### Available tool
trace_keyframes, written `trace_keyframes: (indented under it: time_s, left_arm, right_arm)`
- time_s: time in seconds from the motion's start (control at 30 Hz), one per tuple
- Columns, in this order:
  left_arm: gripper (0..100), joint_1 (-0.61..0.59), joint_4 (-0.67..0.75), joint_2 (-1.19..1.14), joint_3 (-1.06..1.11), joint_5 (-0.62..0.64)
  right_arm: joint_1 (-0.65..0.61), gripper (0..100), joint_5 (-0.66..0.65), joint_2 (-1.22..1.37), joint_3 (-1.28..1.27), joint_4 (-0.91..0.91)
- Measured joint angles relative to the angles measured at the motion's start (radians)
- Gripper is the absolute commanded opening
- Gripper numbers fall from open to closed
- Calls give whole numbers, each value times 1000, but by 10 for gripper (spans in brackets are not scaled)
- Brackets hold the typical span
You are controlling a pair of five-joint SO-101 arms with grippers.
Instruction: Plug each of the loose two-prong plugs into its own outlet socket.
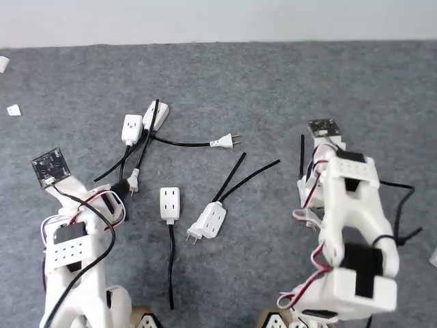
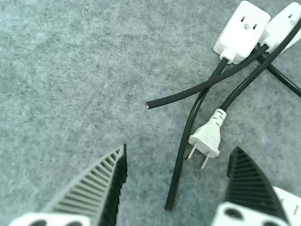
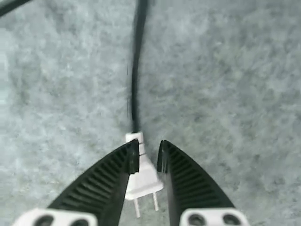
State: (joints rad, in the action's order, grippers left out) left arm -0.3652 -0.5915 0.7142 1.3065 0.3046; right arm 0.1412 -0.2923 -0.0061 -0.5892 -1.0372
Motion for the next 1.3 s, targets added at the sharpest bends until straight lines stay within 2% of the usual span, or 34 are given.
trace_keyframes:
  time_s: [0.2, 0.73, 1.13, 1.3]
  left_arm:
    - [320, 0, 0, 0, 0, 0]
    - [320, 0, 0, 0, 0, 0]
    - [320, 0, 0, 0, 0, 0]
    - [320, 0, 0, 0, 0, 0]
  right_arm:
    - [-41, 89, 0, -121, -114, 21]
    - [-14, 89, 28, -123, -120, 68]
    - [-15, 87, 17, 58, -14, 32]
    - [-12, 35, 15, 63, -12, 31]
